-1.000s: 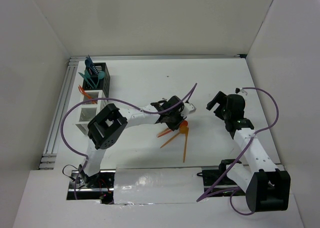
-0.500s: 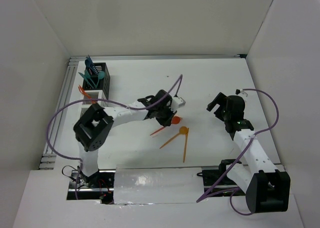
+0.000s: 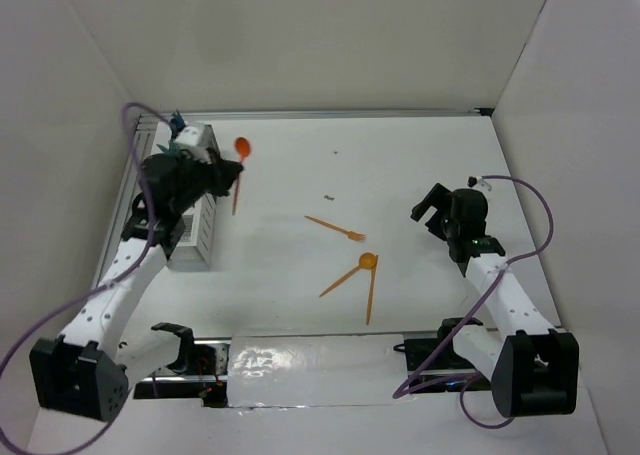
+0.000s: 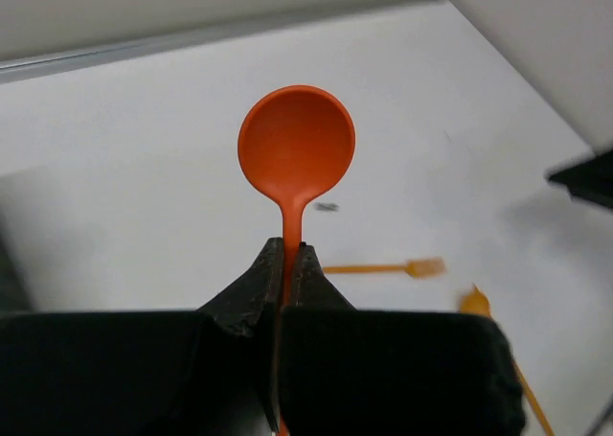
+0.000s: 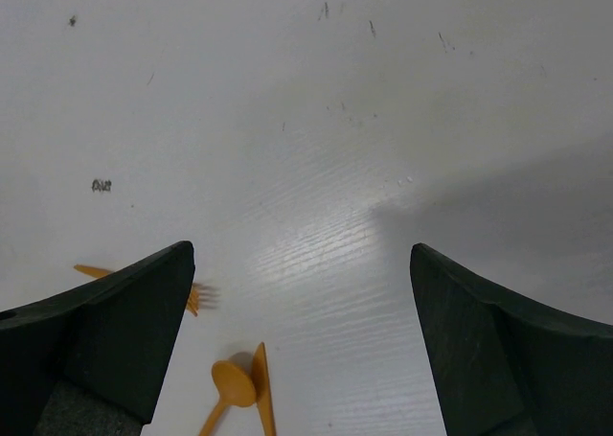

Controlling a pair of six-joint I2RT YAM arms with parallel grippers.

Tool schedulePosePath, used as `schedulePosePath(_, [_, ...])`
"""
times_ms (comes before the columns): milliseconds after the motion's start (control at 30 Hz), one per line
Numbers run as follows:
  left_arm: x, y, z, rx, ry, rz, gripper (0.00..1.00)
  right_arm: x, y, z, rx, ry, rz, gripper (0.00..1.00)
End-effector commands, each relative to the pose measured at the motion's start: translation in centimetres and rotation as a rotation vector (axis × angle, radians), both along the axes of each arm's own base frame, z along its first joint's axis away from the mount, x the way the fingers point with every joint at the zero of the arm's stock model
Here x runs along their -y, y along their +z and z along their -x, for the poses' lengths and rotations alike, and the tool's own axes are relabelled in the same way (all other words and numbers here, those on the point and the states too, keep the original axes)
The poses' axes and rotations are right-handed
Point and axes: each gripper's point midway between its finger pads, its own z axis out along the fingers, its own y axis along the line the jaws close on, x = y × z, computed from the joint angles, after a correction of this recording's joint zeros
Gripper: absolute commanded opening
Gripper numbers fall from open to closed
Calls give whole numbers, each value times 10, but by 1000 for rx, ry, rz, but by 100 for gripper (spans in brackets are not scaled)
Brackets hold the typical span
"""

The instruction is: Sort the eating utensils into containers

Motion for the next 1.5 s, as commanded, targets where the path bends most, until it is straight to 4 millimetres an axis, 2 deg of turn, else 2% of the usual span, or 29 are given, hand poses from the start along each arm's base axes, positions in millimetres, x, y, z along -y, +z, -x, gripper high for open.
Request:
schedulePosePath(0, [-73, 31, -8, 132, 266, 117, 0, -2, 19, -18, 75, 13, -19, 100])
schedulePosePath(33, [-91, 38, -9, 165, 324, 137, 0, -3, 17, -20, 73, 15, -19, 100])
schedulePosePath(67, [-100, 37, -9, 169, 361, 148, 0, -5, 12, -20, 56, 27, -23, 100])
schedulePosePath(100, [-125, 33, -9, 175, 438, 161, 0, 2, 16, -24, 67, 9, -27, 100])
schedulePosePath(133, [-137, 42, -9, 215, 469, 189, 0, 2, 13, -24, 58, 11, -26, 100])
schedulePosePath(167, [-161, 43, -9, 233, 534, 195, 0, 0, 14, -28, 62, 21, -27, 100])
schedulePosePath(200, [-158, 40, -7, 242, 527, 209, 0, 1, 16, -30, 64, 20, -25, 100])
schedulePosePath(267, [-187, 53, -5, 318, 605, 218, 0, -1, 14, -32, 53, 33, -26, 100])
schedulePosePath(300, [-196, 48, -4, 329, 636, 212, 0, -1, 11, -32, 44, 34, -25, 100])
schedulePosePath(333, [-197, 53, -4, 362, 645, 216, 0, 0, 14, -34, 51, 33, -23, 100])
schedulePosePath(367, [-214, 52, -2, 376, 703, 212, 0, 0, 15, -36, 59, 34, -22, 100])
schedulePosePath(433, [-227, 42, 0, 382, 739, 210, 0, 1, 12, -36, 50, 29, -14, 100])
schedulePosePath(467, [-232, 49, 2, 429, 741, 205, 0, 1, 16, -38, 57, 28, -14, 100])
schedulePosePath(500, [-236, 41, 4, 431, 749, 199, 0, 1, 11, -38, 44, 31, -12, 99])
schedulePosePath(567, [-240, 46, 7, 477, 748, 205, 0, 2, 16, -42, 57, 29, -11, 100])
schedulePosePath(633, [-243, 36, 4, 478, 739, 194, 0, 2, 11, -44, 50, 27, -16, 99])
schedulePosePath(800, [-249, 35, -3, 530, 743, 195, 0, -1, 5, -50, 35, 28, -34, 99])
schedulePosePath(833, [-250, 28, -6, 519, 743, 203, 0, -1, 9, -53, 46, 30, -33, 99])
schedulePosePath(867, [-245, 30, -7, 536, 716, 198, 0, -1, 6, -53, 37, 27, -35, 99])
schedulePosePath(967, [-245, 21, -14, 527, 711, 197, 0, -1, 2, -54, 29, 27, -35, 99])
schedulePosePath(1000, [-244, 24, -15, 554, 710, 199, 0, -1, 2, -54, 31, 26, -38, 99])
schedulePosePath(1067, [-242, 12, -17, 541, 704, 197, 0, 1, 0, -55, 23, 19, -31, 99])
schedulePosePath(1333, [-238, -4, -28, 515, 675, 180, 0, 2, -3, -55, 15, 14, -24, 99])
schedulePosePath(1400, [-234, -5, -28, 514, 661, 180, 2, 2, -4, -55, 13, 13, -25, 99])
schedulePosePath(1467, [-231, -6, -26, 519, 644, 170, 13, 3, -2, -55, 18, 13, -24, 99])
